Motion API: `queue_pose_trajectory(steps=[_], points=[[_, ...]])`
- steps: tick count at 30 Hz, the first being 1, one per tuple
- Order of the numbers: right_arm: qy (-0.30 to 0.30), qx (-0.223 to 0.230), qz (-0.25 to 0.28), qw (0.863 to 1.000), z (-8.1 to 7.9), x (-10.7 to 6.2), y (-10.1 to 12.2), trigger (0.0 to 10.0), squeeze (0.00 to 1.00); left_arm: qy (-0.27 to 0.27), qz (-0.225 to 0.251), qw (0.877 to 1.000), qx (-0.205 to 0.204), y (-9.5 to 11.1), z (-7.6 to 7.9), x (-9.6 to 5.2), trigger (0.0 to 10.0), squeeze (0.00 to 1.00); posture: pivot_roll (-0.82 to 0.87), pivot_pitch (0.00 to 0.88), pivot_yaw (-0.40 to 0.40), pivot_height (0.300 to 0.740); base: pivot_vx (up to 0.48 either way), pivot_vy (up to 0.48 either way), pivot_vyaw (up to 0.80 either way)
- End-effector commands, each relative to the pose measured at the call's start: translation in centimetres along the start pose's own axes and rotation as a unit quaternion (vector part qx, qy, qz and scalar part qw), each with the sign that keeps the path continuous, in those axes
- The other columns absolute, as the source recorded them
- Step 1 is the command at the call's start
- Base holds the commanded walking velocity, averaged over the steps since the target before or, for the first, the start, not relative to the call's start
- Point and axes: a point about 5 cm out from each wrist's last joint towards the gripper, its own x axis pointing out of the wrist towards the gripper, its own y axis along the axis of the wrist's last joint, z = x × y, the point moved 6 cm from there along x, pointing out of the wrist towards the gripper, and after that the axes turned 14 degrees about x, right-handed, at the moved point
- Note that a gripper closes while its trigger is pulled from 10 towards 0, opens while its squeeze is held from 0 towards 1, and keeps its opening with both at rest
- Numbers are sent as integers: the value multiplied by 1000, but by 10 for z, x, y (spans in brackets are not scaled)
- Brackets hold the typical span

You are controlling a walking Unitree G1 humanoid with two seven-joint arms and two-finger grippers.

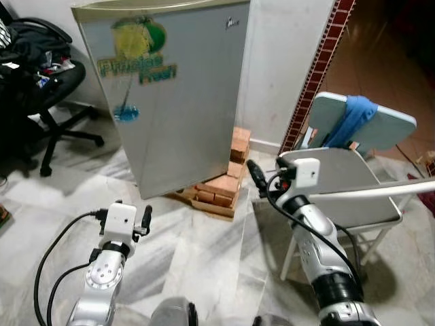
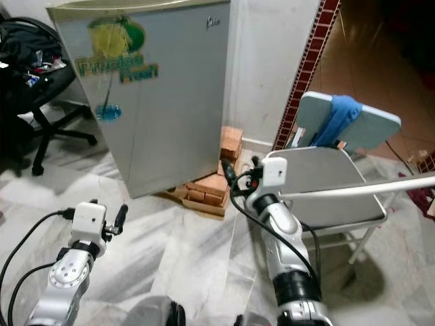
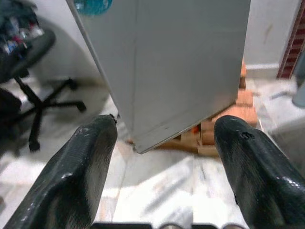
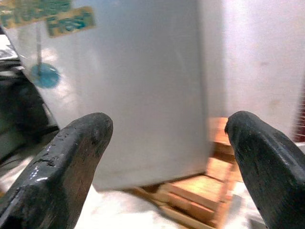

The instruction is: Restocking fridge

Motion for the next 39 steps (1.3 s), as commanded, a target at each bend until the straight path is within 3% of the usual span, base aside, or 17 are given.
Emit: queue_pose_trajectory(steps=[1,9,18,25,30,33,35,37,39], points=[[-22,-18,12,1000,11,-6,6,10000,0,0,5,1000,-6,4,4,1,10000,0,105,0,3,740,0,476,0],[-45,-34,15,998,20,-9,5,10000,0,15,-4,1000,-20,-3,-2,0,10000,0,97,0,7,740,0,478,-706],[-47,-45,17,998,19,-6,4,10000,0,81,-30,995,-47,-12,-40,2,10000,0,116,0,3,740,0,479,-782],[-42,-48,16,998,16,-15,0,10000,0,115,-8,991,-74,-4,-58,-10,10000,0,112,0,-4,740,0,477,-77],[-51,-63,21,996,21,-27,2,10000,0,92,22,992,-78,17,-48,-12,10000,0,109,0,-7,740,0,480,0],[-55,-64,21,996,23,-30,1,10000,0,78,24,994,-73,18,-42,-12,10000,0,108,0,-6,740,0,480,0],[-59,-68,13,996,23,-35,-7,10000,0,74,43,996,16,25,-36,-13,10000,0,103,0,-4,740,0,480,0],[-60,-69,12,996,23,-36,-8,10000,0,65,53,996,18,29,-32,-14,10000,0,104,0,-4,740,0,480,0],[-64,-70,14,995,22,-35,-9,10000,0,59,43,997,-13,27,-24,-12,10000,0,103,0,-4,740,0,480,0]])
